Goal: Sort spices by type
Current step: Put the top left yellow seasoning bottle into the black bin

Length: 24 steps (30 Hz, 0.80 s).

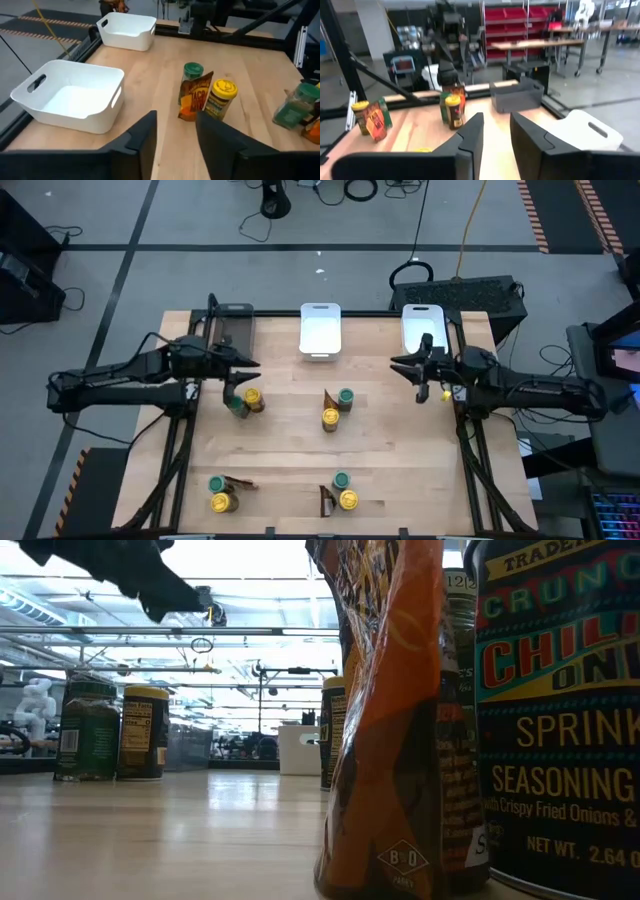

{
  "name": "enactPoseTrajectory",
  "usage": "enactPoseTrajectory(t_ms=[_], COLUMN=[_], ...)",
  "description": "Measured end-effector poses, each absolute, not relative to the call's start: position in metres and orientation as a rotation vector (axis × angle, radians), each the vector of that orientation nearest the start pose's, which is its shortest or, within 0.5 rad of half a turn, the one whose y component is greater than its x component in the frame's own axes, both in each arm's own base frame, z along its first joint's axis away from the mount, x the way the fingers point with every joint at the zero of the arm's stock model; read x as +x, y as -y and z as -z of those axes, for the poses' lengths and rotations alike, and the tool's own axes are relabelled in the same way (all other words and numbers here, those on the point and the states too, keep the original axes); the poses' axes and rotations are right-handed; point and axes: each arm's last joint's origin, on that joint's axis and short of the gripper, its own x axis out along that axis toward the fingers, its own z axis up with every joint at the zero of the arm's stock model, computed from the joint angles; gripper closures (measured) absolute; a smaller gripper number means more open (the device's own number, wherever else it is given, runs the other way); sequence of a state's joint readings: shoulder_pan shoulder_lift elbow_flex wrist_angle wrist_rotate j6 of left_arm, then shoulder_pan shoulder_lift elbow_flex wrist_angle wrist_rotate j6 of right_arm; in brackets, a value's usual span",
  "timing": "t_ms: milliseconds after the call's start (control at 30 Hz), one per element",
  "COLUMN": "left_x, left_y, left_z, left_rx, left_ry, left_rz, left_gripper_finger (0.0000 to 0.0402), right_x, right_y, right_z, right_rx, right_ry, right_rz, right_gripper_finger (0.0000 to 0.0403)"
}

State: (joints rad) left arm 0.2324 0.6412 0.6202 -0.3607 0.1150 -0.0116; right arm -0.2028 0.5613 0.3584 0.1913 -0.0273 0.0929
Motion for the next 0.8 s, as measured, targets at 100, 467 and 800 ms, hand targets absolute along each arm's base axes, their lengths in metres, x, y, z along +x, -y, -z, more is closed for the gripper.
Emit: enactPoseTrajectory(t_ms=[100, 467, 800], left_x=[0.141, 0.142, 0.148], left_y=[-0.029, -0.028, -0.03], left_z=[-0.292, -0.286, -0.28], left_rx=[-0.082, -0.126, -0.105], left_ry=[-0.402, -0.488, -0.535], left_rz=[-0.113, -0.116, -0.108], left_gripper_finger=[0.0236, 0.0233, 0.0233], right_x=[0.155, 0.202, 0.219], right_y=[0.031, 0.032, 0.025], right_z=[-0.263, -0.276, -0.276], right_rx=[0.103, 0.162, 0.099], right_ry=[-0.086, -0.321, -0.471], right_rz=[0.177, 0.155, 0.108], right_gripper_finger=[0.0306, 0.0259, 0.0257])
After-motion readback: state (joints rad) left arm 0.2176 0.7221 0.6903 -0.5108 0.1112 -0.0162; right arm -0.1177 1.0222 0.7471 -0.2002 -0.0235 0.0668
